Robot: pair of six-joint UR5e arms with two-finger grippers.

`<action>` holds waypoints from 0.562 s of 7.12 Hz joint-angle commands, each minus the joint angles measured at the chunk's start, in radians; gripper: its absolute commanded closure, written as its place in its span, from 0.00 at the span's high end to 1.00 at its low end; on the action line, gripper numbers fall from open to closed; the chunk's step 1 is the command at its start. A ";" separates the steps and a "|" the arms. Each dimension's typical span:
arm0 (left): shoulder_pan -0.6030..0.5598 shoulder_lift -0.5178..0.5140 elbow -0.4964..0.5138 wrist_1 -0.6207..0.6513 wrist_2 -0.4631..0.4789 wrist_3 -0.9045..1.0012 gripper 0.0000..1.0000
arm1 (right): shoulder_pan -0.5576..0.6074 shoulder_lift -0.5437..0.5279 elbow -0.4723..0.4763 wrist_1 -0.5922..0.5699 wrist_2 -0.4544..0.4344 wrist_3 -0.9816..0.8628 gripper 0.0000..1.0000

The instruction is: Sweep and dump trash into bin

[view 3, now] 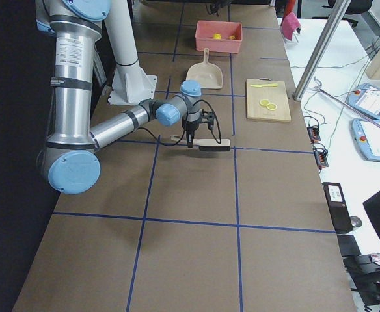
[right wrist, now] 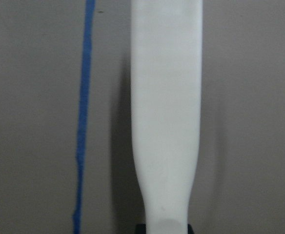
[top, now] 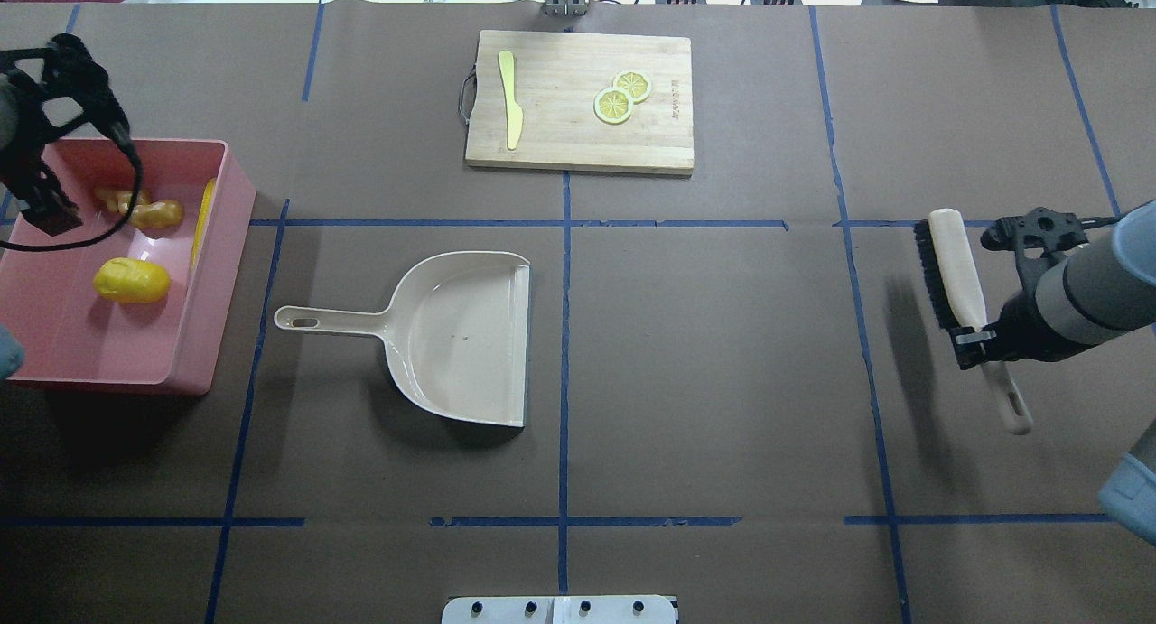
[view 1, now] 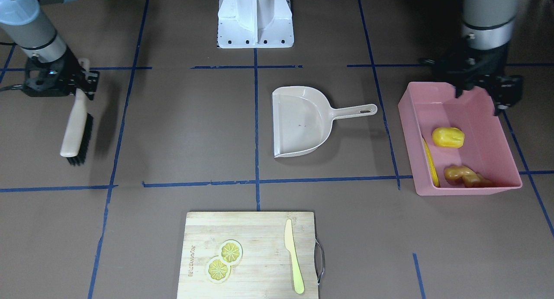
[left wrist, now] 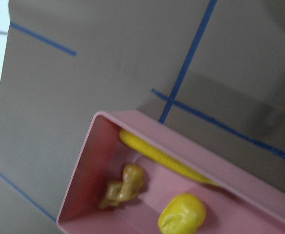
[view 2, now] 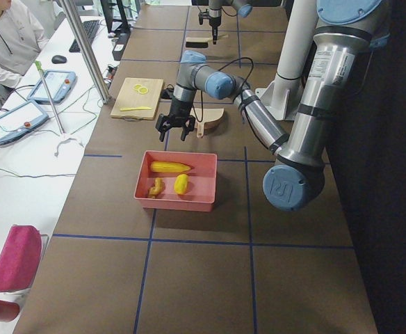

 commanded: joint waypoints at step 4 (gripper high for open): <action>-0.331 0.062 0.230 0.002 -0.337 -0.015 1.00 | 0.081 -0.131 -0.172 0.306 0.097 0.003 0.03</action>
